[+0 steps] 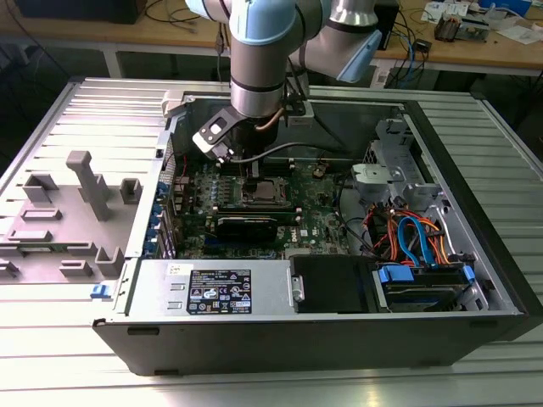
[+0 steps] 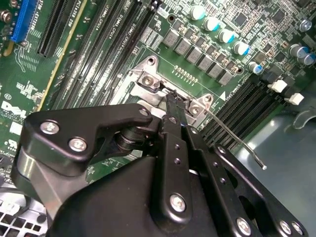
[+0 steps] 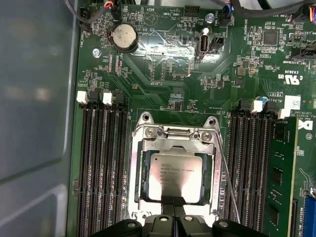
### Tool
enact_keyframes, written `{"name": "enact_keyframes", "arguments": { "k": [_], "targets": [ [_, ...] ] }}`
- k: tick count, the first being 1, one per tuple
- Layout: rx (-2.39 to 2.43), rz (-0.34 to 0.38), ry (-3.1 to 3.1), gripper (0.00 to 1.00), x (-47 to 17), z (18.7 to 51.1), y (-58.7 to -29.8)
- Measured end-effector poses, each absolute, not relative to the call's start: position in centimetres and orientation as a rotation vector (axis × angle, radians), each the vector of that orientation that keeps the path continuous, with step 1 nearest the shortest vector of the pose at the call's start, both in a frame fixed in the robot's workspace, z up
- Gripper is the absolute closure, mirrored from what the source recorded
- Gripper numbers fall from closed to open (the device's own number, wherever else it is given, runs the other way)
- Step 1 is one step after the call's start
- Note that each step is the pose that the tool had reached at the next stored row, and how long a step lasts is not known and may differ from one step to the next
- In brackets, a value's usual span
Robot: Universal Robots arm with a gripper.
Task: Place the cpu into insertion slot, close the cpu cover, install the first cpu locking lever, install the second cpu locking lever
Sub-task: 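Close the cpu cover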
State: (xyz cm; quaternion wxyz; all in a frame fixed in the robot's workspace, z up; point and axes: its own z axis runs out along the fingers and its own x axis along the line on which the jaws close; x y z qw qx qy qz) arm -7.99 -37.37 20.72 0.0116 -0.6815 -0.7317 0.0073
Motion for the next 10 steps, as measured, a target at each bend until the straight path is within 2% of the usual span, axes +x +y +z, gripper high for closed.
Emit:
{"name": "enact_keyframes", "arguments": {
  "k": [10],
  "targets": [
    [-2.121, 0.023, -2.286, 0.89, -7.99, 21.04, -37.37]
  ]
}}
